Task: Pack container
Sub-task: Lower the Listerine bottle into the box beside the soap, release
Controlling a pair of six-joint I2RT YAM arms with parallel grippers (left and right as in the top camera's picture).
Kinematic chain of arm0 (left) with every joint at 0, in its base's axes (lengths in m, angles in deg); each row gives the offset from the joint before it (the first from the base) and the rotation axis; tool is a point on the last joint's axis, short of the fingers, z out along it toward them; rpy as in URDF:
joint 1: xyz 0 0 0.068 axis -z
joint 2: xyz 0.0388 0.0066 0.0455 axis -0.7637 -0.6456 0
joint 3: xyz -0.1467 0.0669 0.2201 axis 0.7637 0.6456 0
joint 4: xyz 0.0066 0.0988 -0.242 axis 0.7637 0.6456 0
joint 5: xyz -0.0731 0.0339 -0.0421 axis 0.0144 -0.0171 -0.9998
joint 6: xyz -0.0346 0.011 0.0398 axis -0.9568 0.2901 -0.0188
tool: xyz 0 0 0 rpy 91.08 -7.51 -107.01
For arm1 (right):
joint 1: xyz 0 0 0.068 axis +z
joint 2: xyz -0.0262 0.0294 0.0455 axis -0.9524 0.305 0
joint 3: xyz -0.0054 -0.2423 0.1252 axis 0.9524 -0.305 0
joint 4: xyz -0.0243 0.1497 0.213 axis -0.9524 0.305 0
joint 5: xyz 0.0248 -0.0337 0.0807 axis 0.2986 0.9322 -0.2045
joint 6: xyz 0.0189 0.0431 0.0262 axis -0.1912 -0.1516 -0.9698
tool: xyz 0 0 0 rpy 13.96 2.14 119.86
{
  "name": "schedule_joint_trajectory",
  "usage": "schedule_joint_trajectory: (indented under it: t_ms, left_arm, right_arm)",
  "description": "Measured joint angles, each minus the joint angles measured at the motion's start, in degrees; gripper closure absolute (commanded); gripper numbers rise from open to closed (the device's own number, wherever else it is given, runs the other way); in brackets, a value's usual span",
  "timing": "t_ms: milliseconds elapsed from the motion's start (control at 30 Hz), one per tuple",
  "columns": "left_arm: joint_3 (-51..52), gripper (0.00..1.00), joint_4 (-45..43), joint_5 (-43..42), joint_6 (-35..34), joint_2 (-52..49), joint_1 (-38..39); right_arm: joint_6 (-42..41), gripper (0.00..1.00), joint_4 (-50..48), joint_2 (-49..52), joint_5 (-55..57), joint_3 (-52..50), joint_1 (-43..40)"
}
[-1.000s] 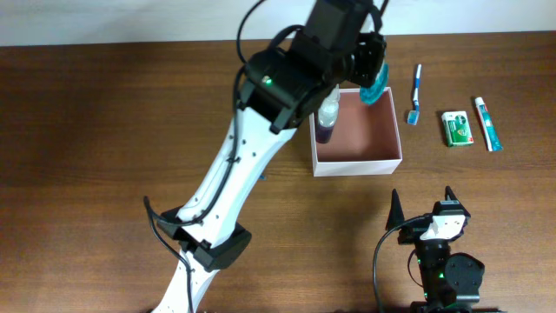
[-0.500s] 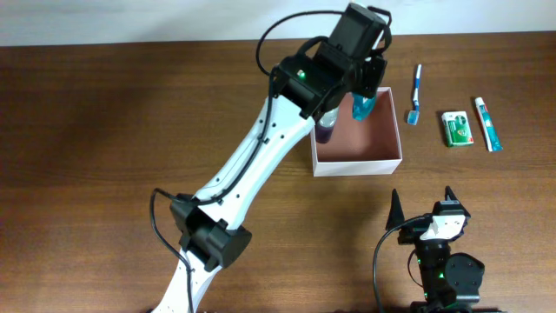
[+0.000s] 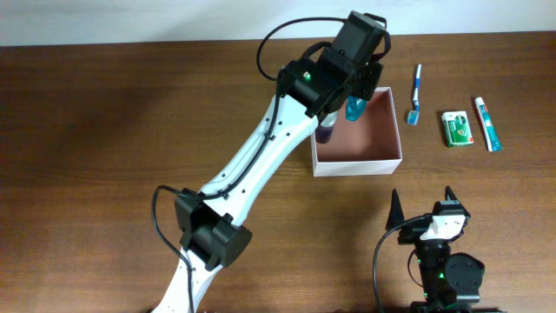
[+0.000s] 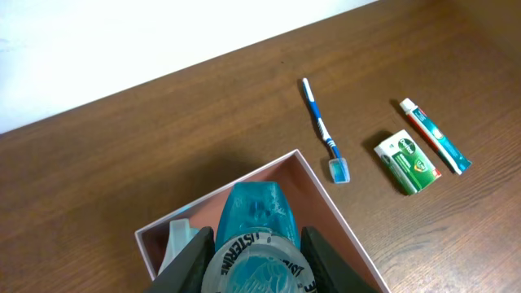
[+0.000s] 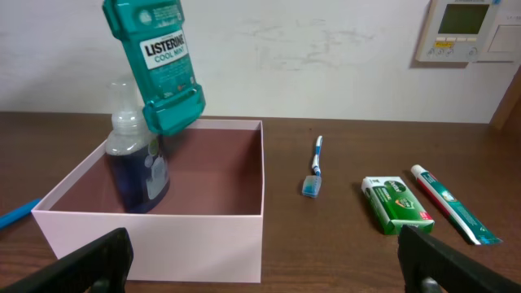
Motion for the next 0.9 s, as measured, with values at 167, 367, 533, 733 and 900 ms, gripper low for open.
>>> schedule_joint_trajectory:
  t_ms: [167, 367, 533, 733, 900]
  left_arm:
    - [0.0, 0.72, -0.3, 0.0, 0.0, -2.3, 0.0]
    - [0.1, 0.72, -0.3, 0.2, 0.0, -4.7, 0.0]
    - [0.1, 0.72, -0.3, 1.5, 0.0, -5.2, 0.0]
    - [0.1, 0.72, -0.3, 1.8, 0.0, -6.8, 0.0]
    - [0.1, 0.72, -0.3, 2.0, 0.0, -8.1, 0.0]
  right_arm:
    - [0.0, 0.01, 0.0, 0.0, 0.0, 0.0, 0.0]
    - [0.0, 0.01, 0.0, 0.0, 0.0, 0.0, 0.0]
    - [0.0, 0.01, 0.0, 0.0, 0.0, 0.0, 0.0]
    - [0.0, 0.01, 0.0, 0.0, 0.0, 0.0, 0.0]
    - [0.0, 0.01, 0.0, 0.0, 0.0, 0.0, 0.0]
